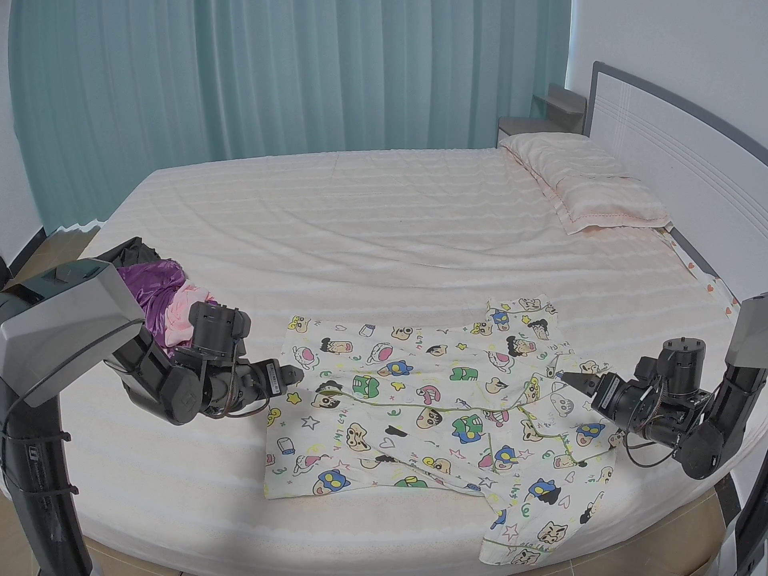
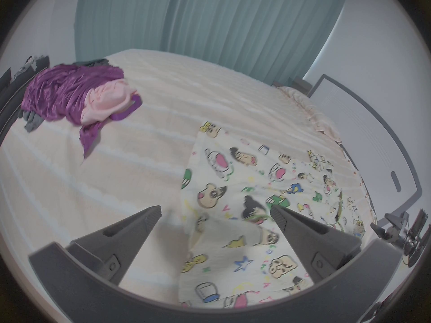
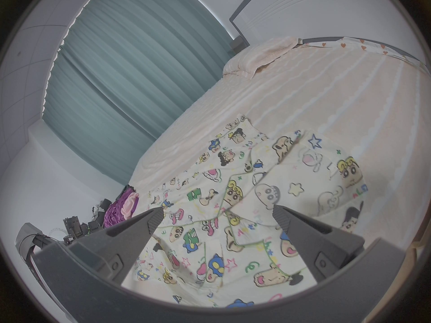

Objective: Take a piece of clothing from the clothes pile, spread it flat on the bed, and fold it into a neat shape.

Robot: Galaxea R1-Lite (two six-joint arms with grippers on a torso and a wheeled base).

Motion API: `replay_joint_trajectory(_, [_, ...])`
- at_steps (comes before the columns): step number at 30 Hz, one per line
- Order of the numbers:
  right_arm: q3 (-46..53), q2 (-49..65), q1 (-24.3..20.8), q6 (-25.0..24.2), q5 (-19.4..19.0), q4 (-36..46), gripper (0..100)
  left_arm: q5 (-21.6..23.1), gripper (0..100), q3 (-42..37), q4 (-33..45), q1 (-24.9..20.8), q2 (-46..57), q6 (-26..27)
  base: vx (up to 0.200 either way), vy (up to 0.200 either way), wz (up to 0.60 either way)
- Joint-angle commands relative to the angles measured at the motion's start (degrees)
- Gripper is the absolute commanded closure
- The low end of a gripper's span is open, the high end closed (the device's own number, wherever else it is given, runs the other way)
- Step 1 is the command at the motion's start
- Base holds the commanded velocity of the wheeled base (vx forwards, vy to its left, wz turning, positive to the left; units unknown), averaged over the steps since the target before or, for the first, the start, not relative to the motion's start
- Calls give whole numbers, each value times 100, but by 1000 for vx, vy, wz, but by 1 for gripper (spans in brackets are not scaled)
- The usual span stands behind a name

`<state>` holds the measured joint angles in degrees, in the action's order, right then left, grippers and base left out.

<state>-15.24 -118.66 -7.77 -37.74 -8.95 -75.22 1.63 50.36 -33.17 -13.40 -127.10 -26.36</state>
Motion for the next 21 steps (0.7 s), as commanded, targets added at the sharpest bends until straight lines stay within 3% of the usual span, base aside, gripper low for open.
replay_joint_trajectory(1, [223, -69, 196, 144, -10, 42, 0, 426, 0, -474, -23, 224, 54, -256, 0, 0, 0])
replay_joint_trajectory(4, [232, -140, 337, 206, -10, 33, 0, 628, 0, -685, -23, 232, 256, -423, 0, 0, 0])
replay_joint_trajectory(5, [205, -210, 592, 267, -10, 33, 0, 926, 0, -1072, -32, 224, 599, -748, 0, 0, 0])
replay_joint_trajectory(10, [320, -201, 706, 267, -19, 33, 0, 1357, 0, -1617, -32, 136, 1179, -1214, 0, 0, 0])
replay_joint_trajectory(14, [513, -201, 645, 267, -19, -19, 0, 1357, 0, -1828, -32, -67, 1275, -1478, 0, 0, 0])
replay_joint_trajectory(21, [601, -183, 566, 267, -28, -37, 0, 1278, 0, -1652, -146, -119, 853, -1407, 0, 0, 0])
